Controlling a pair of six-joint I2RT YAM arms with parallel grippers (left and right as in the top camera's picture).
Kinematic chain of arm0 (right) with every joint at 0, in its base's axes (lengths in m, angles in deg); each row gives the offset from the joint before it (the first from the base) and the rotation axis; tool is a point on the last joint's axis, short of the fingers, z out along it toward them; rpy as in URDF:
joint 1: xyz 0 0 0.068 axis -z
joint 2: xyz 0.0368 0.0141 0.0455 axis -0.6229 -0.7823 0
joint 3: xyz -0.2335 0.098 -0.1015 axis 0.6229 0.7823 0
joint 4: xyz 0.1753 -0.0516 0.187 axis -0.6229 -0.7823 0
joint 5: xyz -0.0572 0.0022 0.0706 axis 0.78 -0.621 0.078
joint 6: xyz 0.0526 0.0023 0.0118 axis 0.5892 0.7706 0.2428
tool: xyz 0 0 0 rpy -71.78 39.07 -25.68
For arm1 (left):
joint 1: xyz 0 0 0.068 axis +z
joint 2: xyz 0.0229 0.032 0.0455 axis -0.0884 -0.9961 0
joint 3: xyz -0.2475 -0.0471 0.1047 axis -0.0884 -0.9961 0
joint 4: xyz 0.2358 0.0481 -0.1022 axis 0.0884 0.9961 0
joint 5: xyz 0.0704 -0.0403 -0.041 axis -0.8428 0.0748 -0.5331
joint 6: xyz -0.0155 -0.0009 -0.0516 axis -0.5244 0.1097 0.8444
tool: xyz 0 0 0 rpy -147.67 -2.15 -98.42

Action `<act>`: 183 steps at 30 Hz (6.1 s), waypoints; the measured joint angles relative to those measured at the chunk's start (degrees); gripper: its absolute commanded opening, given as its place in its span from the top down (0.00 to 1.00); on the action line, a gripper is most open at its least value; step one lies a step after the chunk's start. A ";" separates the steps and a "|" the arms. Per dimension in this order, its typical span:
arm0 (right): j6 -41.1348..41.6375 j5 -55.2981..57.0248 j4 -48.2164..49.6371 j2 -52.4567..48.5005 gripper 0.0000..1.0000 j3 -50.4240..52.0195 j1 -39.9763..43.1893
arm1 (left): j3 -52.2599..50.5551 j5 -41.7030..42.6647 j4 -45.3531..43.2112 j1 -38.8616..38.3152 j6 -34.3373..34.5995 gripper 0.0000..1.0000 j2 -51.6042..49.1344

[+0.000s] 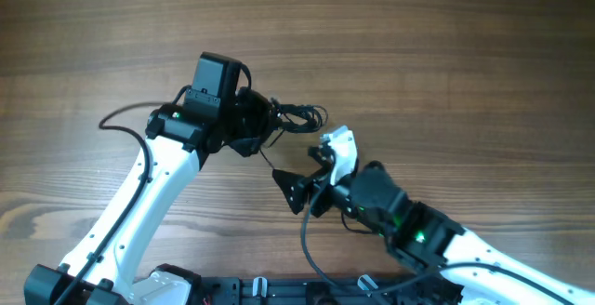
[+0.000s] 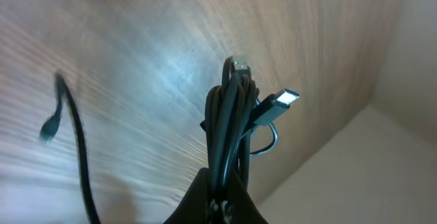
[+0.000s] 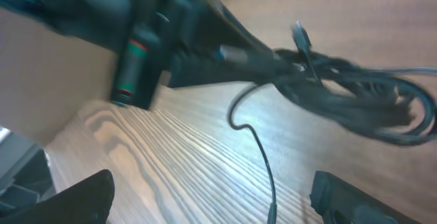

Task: Untangle cables

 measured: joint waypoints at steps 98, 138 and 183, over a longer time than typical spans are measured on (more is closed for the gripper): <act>10.16 1.46 -14.82 17.99 0.00 0.11 9.88 | 0.00 31.98 -3.87 10.01 -59.43 0.96 -0.44; 37.79 -5.64 -7.54 -11.78 0.00 0.02 9.84 | 0.00 9.94 6.69 12.98 15.26 0.96 -0.42; 43.71 -13.40 10.47 -25.94 0.00 0.02 9.77 | 0.00 18.05 -1.92 8.44 20.37 0.96 -0.42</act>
